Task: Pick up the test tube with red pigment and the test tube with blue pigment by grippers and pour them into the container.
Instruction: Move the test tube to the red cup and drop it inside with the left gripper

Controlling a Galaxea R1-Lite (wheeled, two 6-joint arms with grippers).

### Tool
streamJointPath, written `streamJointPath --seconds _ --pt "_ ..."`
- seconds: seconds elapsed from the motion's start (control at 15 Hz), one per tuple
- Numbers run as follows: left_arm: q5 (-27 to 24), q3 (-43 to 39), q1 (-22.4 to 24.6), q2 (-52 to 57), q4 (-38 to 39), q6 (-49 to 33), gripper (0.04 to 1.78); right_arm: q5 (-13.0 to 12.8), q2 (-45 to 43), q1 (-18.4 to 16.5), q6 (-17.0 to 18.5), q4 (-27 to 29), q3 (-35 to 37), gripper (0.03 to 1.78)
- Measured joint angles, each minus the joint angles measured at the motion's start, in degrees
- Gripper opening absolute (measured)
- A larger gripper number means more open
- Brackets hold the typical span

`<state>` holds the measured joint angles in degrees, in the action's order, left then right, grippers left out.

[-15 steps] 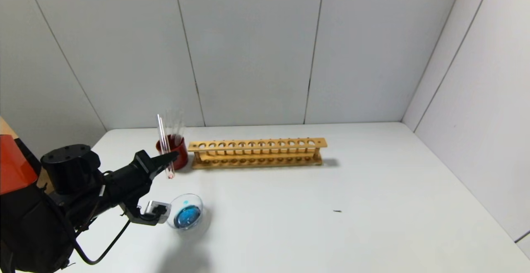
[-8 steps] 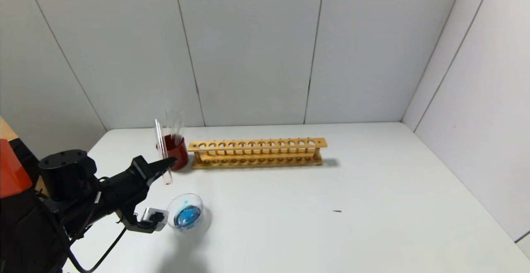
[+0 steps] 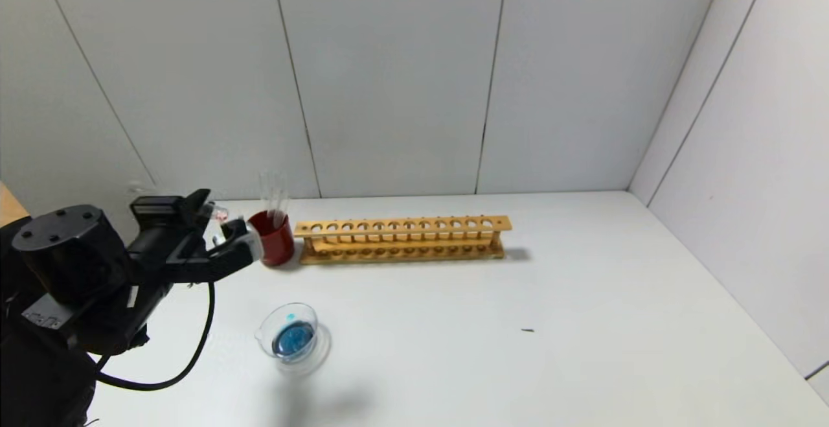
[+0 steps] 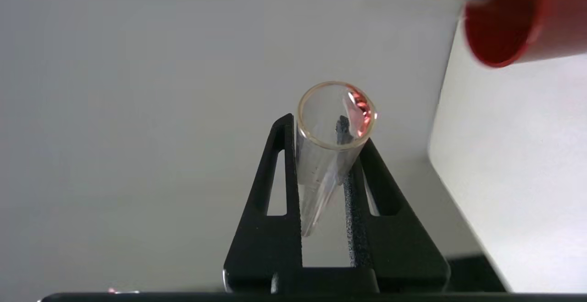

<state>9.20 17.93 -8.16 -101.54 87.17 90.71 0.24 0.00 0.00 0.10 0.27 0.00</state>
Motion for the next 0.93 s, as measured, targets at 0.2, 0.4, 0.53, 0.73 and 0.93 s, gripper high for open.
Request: streamJointPath --seconds 0.2,0.4,0.53,0.73,0.93 --pt "9.47 3.86 -0.72 1.16 -0.79 -15.19 0.31 0.0 0.0 -0.05 0.0 0.0 0.0 1.75" --pt "12.65 8.66 -0.85 3.46 -9.25 -29.05 0.31 -0.02 0.0 -0.02 0.0 0.0 0.0 1.75" --pt "12.95 12.0 -0.74 5.18 -16.59 -38.62 0.31 0.0 0.0 -0.02 -0.02 -0.02 0.0 1.75" --pt "12.92 17.57 -0.5 6.17 -22.87 -52.92 0.31 0.0 0.0 -0.02 0.0 -0.02 0.0 1.75" --pt "11.33 20.65 1.99 6.41 -29.16 -64.61 0.31 -0.02 0.0 -0.02 0.0 0.0 0.0 1.75"
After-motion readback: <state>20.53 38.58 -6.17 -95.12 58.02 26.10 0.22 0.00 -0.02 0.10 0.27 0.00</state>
